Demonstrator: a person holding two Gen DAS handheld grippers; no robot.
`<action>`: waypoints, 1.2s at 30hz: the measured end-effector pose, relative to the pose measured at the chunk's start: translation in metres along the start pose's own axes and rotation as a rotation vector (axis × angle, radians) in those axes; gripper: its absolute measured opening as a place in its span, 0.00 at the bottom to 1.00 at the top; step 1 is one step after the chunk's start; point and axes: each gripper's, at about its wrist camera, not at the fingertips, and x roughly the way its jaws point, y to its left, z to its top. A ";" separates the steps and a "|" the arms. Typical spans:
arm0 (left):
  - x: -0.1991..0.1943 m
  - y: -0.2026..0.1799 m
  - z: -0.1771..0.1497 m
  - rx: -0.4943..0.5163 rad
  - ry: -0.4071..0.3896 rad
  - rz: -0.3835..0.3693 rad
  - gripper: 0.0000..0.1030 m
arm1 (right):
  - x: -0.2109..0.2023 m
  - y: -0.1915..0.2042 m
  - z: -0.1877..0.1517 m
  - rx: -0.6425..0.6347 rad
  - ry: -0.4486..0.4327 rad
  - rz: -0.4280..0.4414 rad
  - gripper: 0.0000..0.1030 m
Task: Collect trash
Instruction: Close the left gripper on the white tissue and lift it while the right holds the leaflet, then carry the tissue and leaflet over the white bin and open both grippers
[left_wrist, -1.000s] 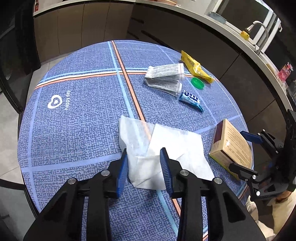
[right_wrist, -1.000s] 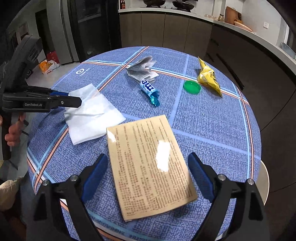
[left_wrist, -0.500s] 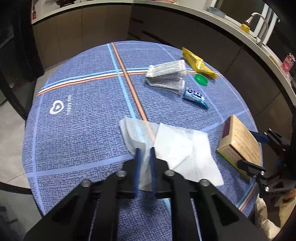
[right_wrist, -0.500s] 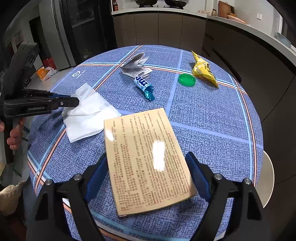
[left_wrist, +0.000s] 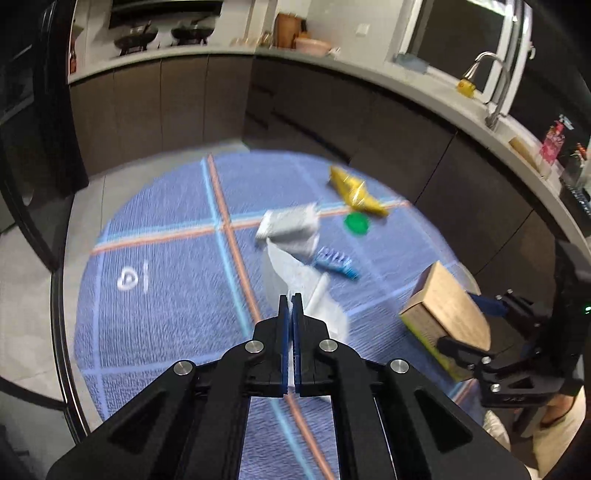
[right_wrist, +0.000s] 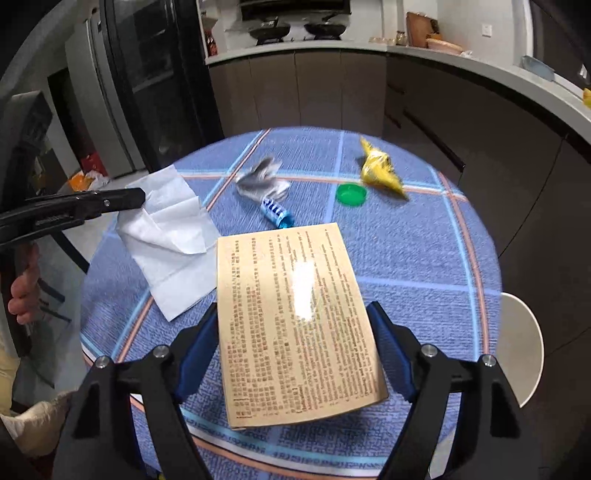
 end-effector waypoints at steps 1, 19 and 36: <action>-0.006 -0.005 0.004 0.006 -0.016 -0.008 0.01 | -0.005 -0.001 0.001 0.007 -0.010 -0.002 0.76; -0.033 -0.123 0.063 0.156 -0.138 -0.184 0.01 | -0.095 -0.076 -0.010 0.163 -0.171 -0.146 0.75; 0.017 -0.268 0.084 0.339 -0.081 -0.350 0.01 | -0.122 -0.176 -0.064 0.347 -0.193 -0.267 0.75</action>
